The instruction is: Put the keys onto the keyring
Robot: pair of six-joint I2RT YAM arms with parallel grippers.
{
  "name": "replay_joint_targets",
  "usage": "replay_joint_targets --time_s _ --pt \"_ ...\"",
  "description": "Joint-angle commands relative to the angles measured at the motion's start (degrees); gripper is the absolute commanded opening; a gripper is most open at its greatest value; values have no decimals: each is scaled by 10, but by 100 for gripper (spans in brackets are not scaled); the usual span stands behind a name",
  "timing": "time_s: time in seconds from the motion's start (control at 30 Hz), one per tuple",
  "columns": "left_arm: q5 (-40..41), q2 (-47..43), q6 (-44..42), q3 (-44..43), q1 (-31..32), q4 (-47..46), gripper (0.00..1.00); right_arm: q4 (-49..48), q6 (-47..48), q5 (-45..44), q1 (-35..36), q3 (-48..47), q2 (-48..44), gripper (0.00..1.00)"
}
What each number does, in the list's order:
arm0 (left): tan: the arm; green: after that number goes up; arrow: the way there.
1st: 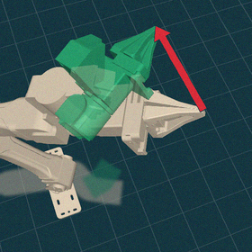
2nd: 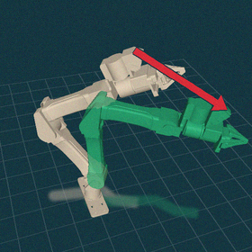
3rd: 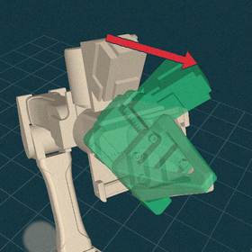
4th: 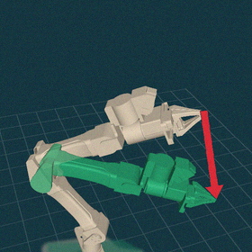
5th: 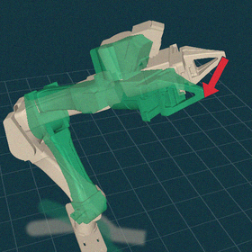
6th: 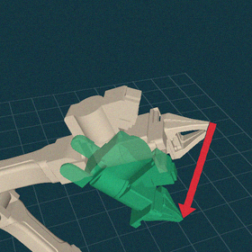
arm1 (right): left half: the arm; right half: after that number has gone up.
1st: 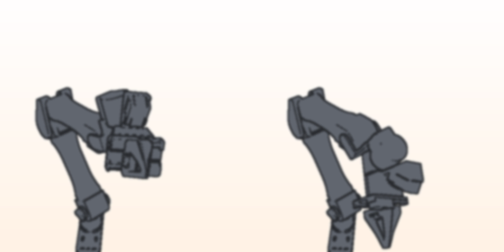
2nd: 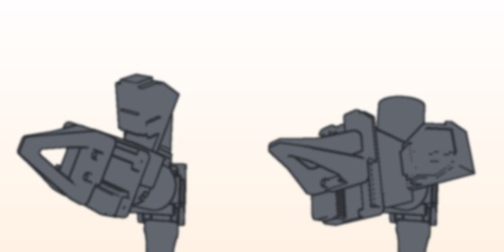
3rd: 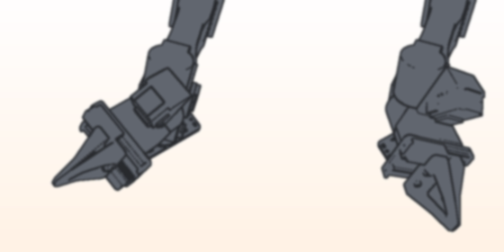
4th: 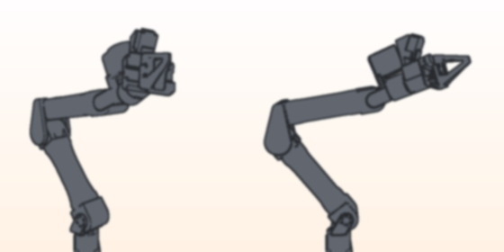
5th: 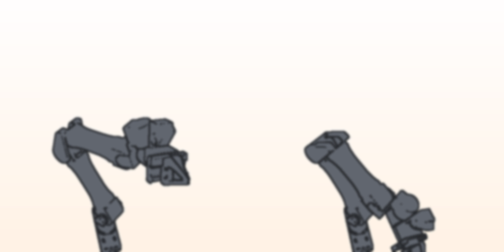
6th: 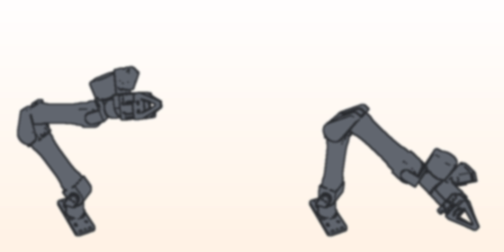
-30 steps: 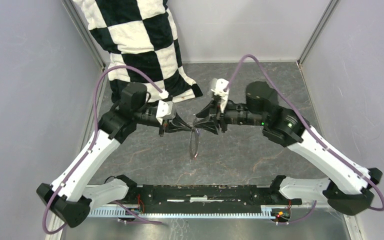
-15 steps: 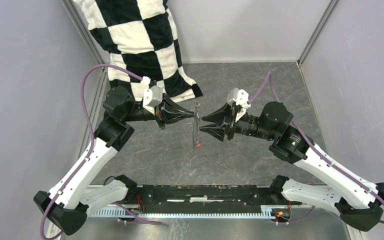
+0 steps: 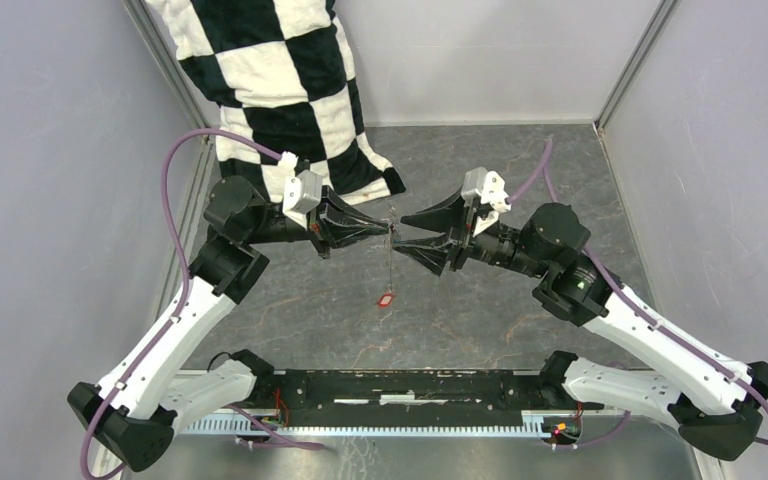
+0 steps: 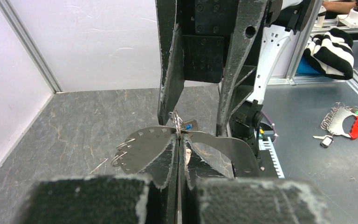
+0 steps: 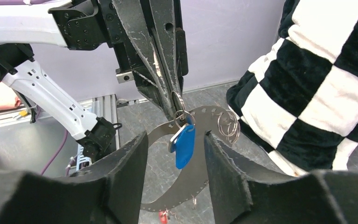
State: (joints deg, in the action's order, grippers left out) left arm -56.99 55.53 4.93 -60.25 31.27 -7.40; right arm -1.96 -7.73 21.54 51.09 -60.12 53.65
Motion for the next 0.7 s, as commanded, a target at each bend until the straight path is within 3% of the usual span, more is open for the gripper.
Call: replay_joint_targets --time_s 0.0,0.17,0.2,0.27,0.67 --pt "3 -17 20 -7 -2 -26 2 -26 -1 -11 -1 1 6 49" --pt "0 -19 23 -7 -2 -26 2 -13 5 -18 -1 -5 15 30" --pt "3 -21 21 -8 -2 -30 2 -6 10 -21 0 -6 11 13" --pt "4 -22 17 -7 -1 -31 2 -1 12 -23 -1 -7 6 3" --pt "5 -14 11 -2 -2 -46 2 60 13 -14 -1 -8 -15 0"
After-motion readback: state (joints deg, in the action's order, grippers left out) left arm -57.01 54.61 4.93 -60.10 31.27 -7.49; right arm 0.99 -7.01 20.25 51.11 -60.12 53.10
